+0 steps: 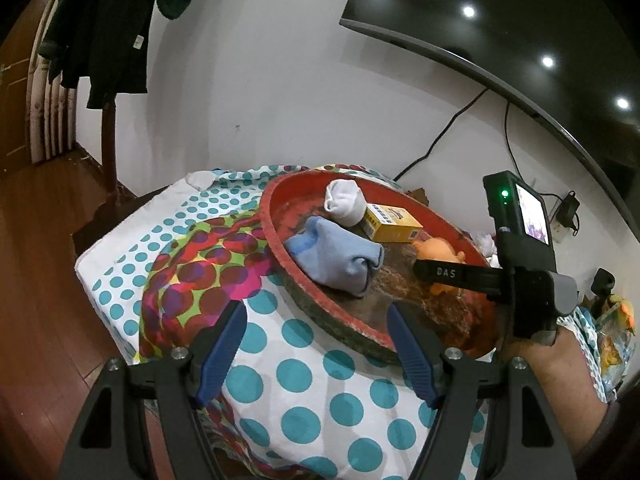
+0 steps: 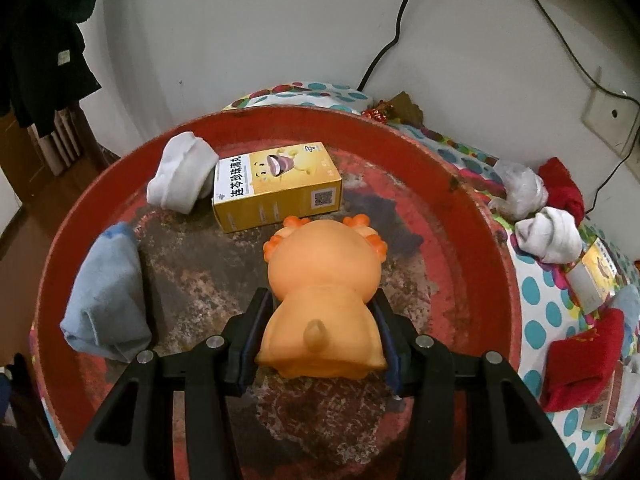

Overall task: Organize objects
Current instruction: 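Carry the orange toy with the right gripper over the red tray, then lower the orange toy into the tray and open the right gripper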

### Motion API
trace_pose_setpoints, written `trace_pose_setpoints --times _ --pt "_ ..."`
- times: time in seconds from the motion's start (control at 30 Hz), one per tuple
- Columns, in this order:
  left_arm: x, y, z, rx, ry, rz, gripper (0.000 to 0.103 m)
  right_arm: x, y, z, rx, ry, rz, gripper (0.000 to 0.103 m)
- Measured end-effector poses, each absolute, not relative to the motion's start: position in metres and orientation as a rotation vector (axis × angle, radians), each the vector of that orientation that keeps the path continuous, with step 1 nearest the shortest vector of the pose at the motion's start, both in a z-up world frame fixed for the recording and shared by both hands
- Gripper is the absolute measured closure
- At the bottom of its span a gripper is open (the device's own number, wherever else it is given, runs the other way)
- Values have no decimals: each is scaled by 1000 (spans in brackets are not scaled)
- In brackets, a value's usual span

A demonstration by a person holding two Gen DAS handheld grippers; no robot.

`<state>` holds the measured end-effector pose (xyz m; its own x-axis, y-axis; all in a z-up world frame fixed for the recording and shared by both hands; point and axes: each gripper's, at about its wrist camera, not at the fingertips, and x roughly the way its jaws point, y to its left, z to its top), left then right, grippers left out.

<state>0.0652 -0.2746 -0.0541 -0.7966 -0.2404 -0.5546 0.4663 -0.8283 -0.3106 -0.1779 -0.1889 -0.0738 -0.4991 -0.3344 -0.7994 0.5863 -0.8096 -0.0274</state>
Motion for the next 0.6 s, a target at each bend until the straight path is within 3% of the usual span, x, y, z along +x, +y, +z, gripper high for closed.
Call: trace_pose_setpoints --times 0.03,0.1,0.17,0.37,0.6 --pt "64 -274 -55 726 624 -2590 28 -179 -190 -74 1137 409 -2300 48" --pt "63 -273 -56 737 624 -2598 28 -177 -189 -70 1102 401 -2298 25" --pt "65 -272 -53 715 613 -2608 28 -170 -181 -55 1009 380 -2345 24" --pt "69 -260 -42 633 547 -2666 28 -166 -109 -8 820 279 -2483 3" --pt "59 -218 -39 704 416 -2812 28 -198 54 -33 972 207 -2801 2"
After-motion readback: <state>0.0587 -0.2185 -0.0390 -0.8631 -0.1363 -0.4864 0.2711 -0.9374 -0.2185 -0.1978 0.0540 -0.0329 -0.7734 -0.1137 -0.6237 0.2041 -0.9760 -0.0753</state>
